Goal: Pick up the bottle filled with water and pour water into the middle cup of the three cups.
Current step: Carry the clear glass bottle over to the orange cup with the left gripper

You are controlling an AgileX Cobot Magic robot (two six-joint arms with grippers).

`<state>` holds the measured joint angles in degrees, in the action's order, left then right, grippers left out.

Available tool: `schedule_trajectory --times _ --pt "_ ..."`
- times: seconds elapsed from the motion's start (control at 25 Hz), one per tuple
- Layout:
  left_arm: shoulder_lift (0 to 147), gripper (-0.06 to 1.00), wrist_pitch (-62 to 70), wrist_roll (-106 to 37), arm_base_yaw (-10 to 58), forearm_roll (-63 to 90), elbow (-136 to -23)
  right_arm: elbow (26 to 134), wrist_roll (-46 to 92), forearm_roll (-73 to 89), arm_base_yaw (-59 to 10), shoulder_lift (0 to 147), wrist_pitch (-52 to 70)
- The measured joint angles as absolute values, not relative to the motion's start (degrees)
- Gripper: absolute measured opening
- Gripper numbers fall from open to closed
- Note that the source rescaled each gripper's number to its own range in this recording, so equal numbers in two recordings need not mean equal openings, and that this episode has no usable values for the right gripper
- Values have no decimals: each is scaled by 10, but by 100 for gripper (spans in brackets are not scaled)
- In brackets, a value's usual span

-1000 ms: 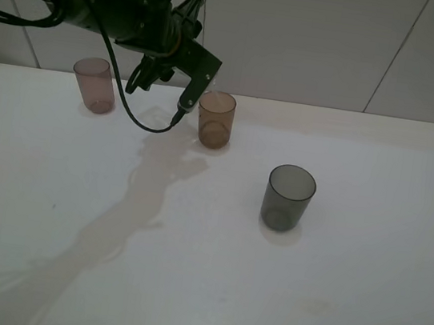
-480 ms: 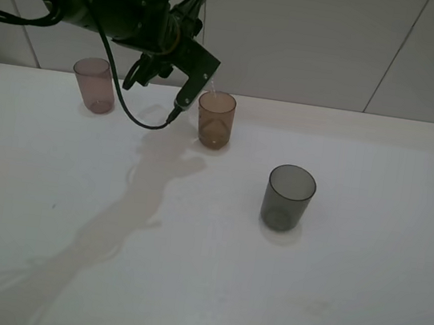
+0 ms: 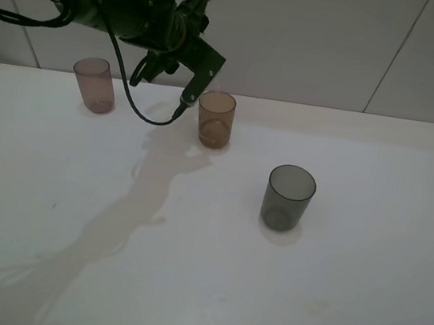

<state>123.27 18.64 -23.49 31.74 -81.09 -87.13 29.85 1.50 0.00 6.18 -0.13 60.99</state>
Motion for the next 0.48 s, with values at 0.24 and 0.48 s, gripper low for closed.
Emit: schedule_trajectory --times 0.24,0.48 --pt "1233 2 186 -251 317 -815 -871 298 15 0 62 -1 610" --pt "1233 2 185 -285 317 -817 -871 298 15 0 62 -1 610"
